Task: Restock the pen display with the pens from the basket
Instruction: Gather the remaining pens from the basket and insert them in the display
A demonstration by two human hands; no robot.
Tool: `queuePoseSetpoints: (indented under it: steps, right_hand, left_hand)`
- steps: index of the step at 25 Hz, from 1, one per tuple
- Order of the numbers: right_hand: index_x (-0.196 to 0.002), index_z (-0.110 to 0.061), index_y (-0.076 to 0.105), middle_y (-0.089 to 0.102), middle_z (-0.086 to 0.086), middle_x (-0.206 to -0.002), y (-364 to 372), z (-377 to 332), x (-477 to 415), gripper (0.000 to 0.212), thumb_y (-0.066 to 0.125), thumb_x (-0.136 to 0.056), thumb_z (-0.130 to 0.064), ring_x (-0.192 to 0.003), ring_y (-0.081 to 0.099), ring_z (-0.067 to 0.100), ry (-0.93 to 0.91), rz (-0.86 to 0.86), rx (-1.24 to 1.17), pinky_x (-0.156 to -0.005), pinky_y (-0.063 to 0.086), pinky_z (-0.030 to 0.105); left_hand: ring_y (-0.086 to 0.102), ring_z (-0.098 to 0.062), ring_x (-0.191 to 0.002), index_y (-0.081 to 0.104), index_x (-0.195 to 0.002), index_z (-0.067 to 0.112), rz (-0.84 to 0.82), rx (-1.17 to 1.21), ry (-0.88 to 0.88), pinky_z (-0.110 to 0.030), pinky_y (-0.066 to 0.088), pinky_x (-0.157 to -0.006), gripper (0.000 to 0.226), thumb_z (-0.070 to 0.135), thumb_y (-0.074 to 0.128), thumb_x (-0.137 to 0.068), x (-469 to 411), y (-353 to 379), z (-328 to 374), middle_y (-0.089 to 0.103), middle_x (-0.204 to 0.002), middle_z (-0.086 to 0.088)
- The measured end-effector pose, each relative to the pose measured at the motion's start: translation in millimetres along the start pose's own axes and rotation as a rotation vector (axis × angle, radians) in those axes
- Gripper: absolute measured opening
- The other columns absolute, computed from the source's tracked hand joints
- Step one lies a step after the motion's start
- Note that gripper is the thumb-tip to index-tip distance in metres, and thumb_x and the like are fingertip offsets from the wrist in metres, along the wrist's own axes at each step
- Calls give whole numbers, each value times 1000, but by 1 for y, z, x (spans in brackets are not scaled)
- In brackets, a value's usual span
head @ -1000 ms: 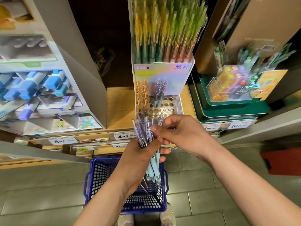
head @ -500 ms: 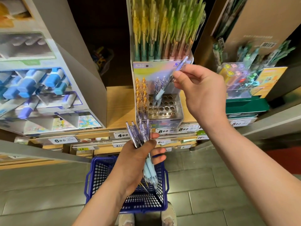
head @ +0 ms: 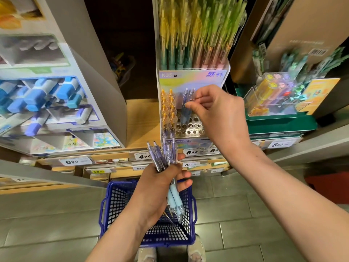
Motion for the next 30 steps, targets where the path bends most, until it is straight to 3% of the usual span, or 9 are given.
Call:
queuePoseSetpoints:
  steps: [3, 6, 9, 12, 15, 20, 23, 26, 30]
  right_hand:
    - [-94, -19, 71, 61, -16, -73, 13, 4, 10, 15, 80, -85, -28, -70, 65, 3, 12, -69, 57, -66, 53, 17]
    - [-96, -18, 72, 70, -10, -78, 15, 5, 10, 15, 78, -87, -29, -72, 66, 4, 37, -69, 63, -68, 55, 18]
    - [-87, -21, 70, 67, -12, -73, 17, 11, 18, 19, 73, -90, -40, -66, 63, 4, 148, -149, 96, -60, 44, 6]
    - [-78, -23, 73, 73, -12, -75, 29, 28, 57, 39, 64, -89, -60, -71, 64, -3, 392, -450, -40, -56, 41, 6]
    - [-88, -33, 79, 74, -22, -89, 42, 33, 89, 19, 76, -83, -51, -84, 65, -10, 568, -664, -276, -75, 48, 15]
    - [-95, -23, 77, 77, -6, -89, 29, 29, 76, 6, 73, -91, -26, -84, 72, 6, 606, -531, -491, -82, 56, 26]
    - [-92, -19, 75, 77, 6, -81, -7, 30, 41, 10, 67, -96, -14, -73, 72, 17, 495, -272, -592, -77, 62, 37]
    - [-87, -28, 70, 75, -1, -75, -40, 28, 12, 15, 67, -96, -16, -76, 74, 16, 314, 37, -519, -80, 62, 40]
    - [-96, -23, 71, 75, -5, -84, -31, 22, 4, 5, 67, -97, -22, -81, 74, 9, 167, 73, -351, -79, 62, 39]
  left_hand:
    - [76, -26, -97, 69, -116, 7, -10, 0, 6, -38, 62, -78, 21, 5, 64, -96, 1, 2, 0, 75, -121, -1]
    - [76, -25, -95, 69, -115, 5, 15, -8, 17, -37, 62, -79, 20, 4, 64, -96, 1, -1, 0, 75, -117, -6]
    - [75, -23, -89, 71, -115, 4, 20, -20, 33, -33, 61, -79, 20, 5, 65, -96, 1, -1, 2, 76, -106, -11]
    - [72, -21, -84, 73, -112, 5, 5, -25, 48, -33, 61, -81, 19, 6, 65, -95, 2, 2, 6, 74, -95, -10]
    - [71, -21, -84, 79, -99, 13, -4, -39, 49, -33, 61, -81, 15, 7, 66, -96, 1, 6, 8, 74, -92, -9]
    - [75, -28, -98, 79, -101, 12, -2, -9, 46, -35, 61, -82, 14, 13, 68, -93, -1, 9, 8, 77, -107, -11]
    - [75, -22, -93, 81, -97, 16, -20, 4, 32, -34, 61, -78, 16, 19, 71, -85, -1, 12, 8, 78, -106, -5]
    - [65, -15, -72, 80, -101, 16, -40, -12, 3, -28, 56, -66, 17, 19, 71, -86, 0, 14, 5, 70, -92, -4]
    - [63, -15, -71, 74, -111, 3, -64, 7, -14, -28, 57, -65, 30, 16, 74, -83, 1, 18, 3, 65, -86, -5]
Point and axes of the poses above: each hand's wrist, its own x-axis away from the middle knuckle, its own y-axis out of the palm, z = x × y, the point moved 8 cm from there along -x, towards the middle knuckle
